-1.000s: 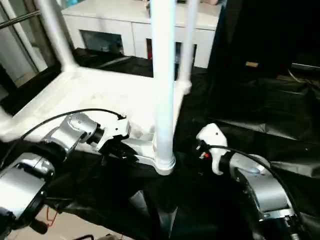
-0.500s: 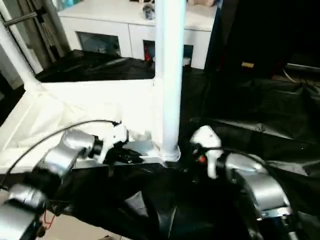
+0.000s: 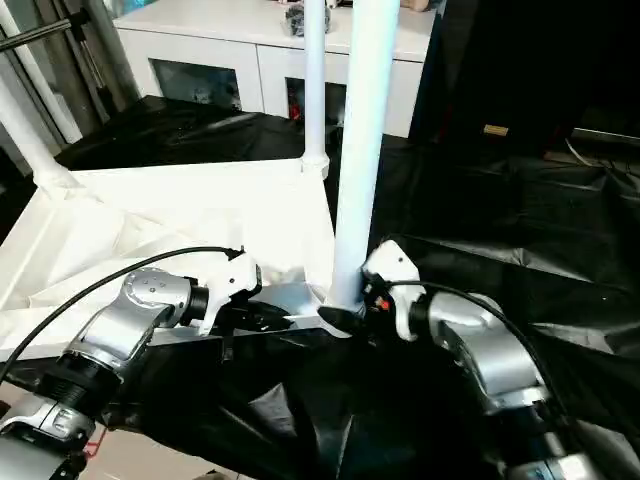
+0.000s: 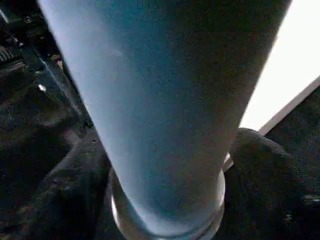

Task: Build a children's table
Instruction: Rotate leg to tighten

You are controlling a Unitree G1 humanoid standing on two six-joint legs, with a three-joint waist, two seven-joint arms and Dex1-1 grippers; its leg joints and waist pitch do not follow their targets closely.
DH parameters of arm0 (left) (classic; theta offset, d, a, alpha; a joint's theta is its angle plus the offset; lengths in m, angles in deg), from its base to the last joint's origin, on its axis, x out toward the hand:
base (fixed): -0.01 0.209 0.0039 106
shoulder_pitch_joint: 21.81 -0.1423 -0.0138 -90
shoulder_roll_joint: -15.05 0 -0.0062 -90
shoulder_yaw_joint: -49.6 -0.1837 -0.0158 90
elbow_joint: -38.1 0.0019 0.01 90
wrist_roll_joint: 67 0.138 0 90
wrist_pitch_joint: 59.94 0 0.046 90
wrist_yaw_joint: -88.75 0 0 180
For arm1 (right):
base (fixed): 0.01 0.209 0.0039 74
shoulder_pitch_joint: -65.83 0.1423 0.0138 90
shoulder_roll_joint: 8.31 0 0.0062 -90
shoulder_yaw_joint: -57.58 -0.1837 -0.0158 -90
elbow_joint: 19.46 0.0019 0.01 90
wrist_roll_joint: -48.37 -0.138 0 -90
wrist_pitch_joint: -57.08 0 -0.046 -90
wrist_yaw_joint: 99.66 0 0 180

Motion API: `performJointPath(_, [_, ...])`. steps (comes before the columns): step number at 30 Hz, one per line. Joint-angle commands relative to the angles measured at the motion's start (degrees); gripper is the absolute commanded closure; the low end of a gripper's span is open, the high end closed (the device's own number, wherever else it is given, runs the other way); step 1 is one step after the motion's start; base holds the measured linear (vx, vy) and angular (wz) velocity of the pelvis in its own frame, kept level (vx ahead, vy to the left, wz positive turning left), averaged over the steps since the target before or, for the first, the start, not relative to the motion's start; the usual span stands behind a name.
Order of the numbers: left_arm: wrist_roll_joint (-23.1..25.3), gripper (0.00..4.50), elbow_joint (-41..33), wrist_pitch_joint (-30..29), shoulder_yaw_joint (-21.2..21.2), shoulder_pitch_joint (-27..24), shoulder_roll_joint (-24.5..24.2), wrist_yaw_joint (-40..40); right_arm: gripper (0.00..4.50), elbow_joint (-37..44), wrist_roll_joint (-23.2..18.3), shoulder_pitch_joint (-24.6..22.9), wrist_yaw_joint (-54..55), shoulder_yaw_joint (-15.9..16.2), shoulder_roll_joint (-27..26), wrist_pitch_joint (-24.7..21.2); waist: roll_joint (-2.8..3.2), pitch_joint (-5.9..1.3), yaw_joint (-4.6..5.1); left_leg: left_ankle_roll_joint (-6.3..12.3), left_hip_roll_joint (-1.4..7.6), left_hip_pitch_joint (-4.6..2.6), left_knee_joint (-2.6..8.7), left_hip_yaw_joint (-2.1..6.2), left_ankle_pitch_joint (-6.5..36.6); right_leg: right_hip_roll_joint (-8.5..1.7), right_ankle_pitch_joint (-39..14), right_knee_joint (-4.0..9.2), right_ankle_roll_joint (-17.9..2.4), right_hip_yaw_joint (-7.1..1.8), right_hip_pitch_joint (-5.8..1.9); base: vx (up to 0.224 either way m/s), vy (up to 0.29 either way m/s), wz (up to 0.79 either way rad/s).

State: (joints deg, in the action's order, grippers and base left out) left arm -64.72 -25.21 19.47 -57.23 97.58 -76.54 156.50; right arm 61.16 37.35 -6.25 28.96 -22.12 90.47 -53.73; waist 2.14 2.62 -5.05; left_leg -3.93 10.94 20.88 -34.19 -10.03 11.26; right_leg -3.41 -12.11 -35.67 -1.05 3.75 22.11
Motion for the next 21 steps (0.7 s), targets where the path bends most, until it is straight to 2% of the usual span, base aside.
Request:
performJointPath(1, [-0.5,4.5,1.3,-1.8,-0.5,-2.1,-0.1,-1.1,1.11,-0.7,0.5,0.6,0.4,0.3,-0.1,0.8,-1.41,-3.11,-0.31,3.97,2.35,-0.07,3.87,0.8,6.6,-5.24,-12.4,4.97,-10.2,-3.02,-2.48,0.0,0.0,0.0])
performJointPath(6, [-0.6,4.5,0.5,-2.8,-0.4,-2.4,-0.6,-1.3,1.38,-1.5,0.7,0.7,0.3,0.6,-0.4,1.5,-1.41,-3.08,-0.21,3.88,2.39,-0.12,3.9,0.82,6.9,-5.23,-12.1,4.96,-10.4,-3.03,-2.47,0.0,0.0,0.0])
performJointPath(7, [-0.6,4.5,0.5,-2.8,-0.4,-2.4,-0.6,-1.3,1.53,-1.5,0.7,0.7,0.3,0.6,-0.4,1.5,-1.06,-3.08,-0.2,3.82,2.38,-0.13,3.89,0.85,6.9,-5.22,-12.2,4.95,-10.5,-3.03,-2.45,0.0,0.0,0.0])
performJointPath(8, [-0.7,4.5,0.4,-3.2,-0.3,-2.4,-0.7,-1.3,1.62,-1.7,0.9,0.6,0.2,0.6,-0.6,1.6,-1.28,-3.07,-0.12,3.73,2.38,-0.15,3.89,0.8,7.2,-5.14,-12.3,5.01,-10.5,-3.06,-2.43,0.0,0.0,0.0])
performJointPath(11, [-0.6,4.5,0.9,-3.8,0.2,-2.2,-0.5,-2.4,1.72,-2.4,0.8,0.1,1.4,0.3,-1.5,1.8,-1.33,-3.13,-0.13,3.81,2.35,-0.09,3.89,0.82,6.8,-5.13,-11.5,4.9,-10.6,-3.06,-2.53,0.0,0.0,0.0])
performJointPath(14, [-0.3,4.5,1.3,-4.2,0.5,-1.9,0.0,-3.9,1.76,-3.1,0.7,0.0,3.0,-0.2,-2.5,1.4,-1.28,-2.96,0.14,3.25,2.32,-0.17,4.06,0.87,8.1,-5.12,-13.5,5.19,-10.5,-3.0,-2.39,0.0,0.0,0.0])
performJointPath(15, [0.3,4.5,3.0,-4.4,1.4,-0.6,1.5,-7.7,1.77,-5.1,1.3,0.3,7.0,-1.2,-4.5,1.0,-1.3,-2.96,0.15,3.12,2.34,-0.21,4.1,0.88,8.5,-5.13,-14.0,5.25,-10.3,-3.0,-2.42,0.0,0.0,0.0])
performJointPath(16, [0.3,4.5,3.2,-4.4,1.5,-0.5,1.6,-8.0,1.77,-5.2,1.3,0.3,7.3,-1.3,-4.6,0.9,-1.2,-2.79,0.27,2.6,2.25,-0.4,4.13,0.8,9.6,-5.09,-15.8,5.59,-10.1,-3.03,-2.15,0.0,0.0,0.0])
performJointPath(17, [0.9,4.5,5.3,-4.7,2.5,1.3,3.5,-12.3,1.78,-7.2,1.9,0.6,11.6,-2.2,-6.8,0.4,-1.32,-2.66,0.34,2.17,2.13,-0.48,4.28,0.86,10.8,-5.14,-18.7,5.87,-9.4,-2.96,-2.21,0.0,0.0,0.0])
performJointPath(18, [1.1,4.5,6.8,-4.9,3.1,2.5,4.7,-15.1,1.78,-8.4,2.5,0.9,14.3,-2.5,-8.2,0.2,-1.22,-2.4,0.39,1.47,2.07,-0.82,4.4,0.92,12.8,-5.19,-22.5,6.32,-8.6,-2.97,-1.87,0.0,0.0,0.0])
performJointPath(19, [1.3,4.5,7.8,-5.0,3.4,3.4,5.5,-16.8,1.78,-9.1,3.0,1.1,16.1,-2.5,-9.1,0.0,-1.39,-2.49,0.47,1.21,2.1,-0.97,4.42,0.93,13.1,-5.21,-23.2,6.4,-8.3,-3.06,-1.99,0.0,0.0,0.0])
performJointPath(21, [1.5,4.5,12.0,-5.3,4.7,6.9,9.0,-23.4,1.78,-12.4,6.1,2.2,23.8,-2.1,-12.7,-0.8,-1.32,-2.5,0.45,0.52,2.0,-1.09,4.58,1.03,13.3,-5.08,-23.7,6.51,-7.6,-3.08,-1.87,0.0,0.0,0.0])
